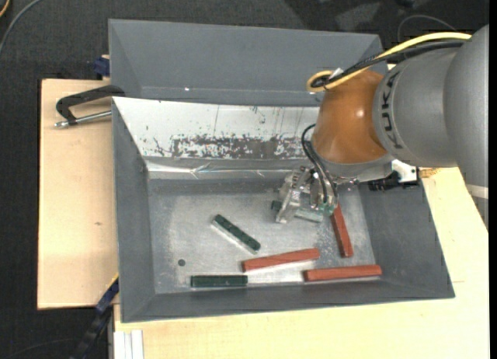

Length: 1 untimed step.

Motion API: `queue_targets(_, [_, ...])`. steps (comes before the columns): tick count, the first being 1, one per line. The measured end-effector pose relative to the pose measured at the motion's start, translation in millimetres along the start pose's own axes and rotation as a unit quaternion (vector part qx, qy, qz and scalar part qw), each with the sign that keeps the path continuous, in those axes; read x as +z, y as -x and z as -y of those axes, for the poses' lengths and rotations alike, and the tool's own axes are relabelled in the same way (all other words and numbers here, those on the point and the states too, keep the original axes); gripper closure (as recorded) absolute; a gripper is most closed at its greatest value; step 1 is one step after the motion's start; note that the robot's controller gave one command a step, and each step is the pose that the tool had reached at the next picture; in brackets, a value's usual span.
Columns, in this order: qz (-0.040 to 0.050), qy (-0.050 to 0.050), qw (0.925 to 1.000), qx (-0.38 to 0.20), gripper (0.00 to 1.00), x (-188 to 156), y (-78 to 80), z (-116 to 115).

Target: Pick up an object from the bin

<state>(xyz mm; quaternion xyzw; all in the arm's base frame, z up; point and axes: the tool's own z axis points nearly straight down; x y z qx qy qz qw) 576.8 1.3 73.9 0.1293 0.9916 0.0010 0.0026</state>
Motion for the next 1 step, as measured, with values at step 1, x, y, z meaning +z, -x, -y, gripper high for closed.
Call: queue_targets(1, [0.0016,0.0,1.0,0.0,1.0,-26.7,2.2,-0.9])
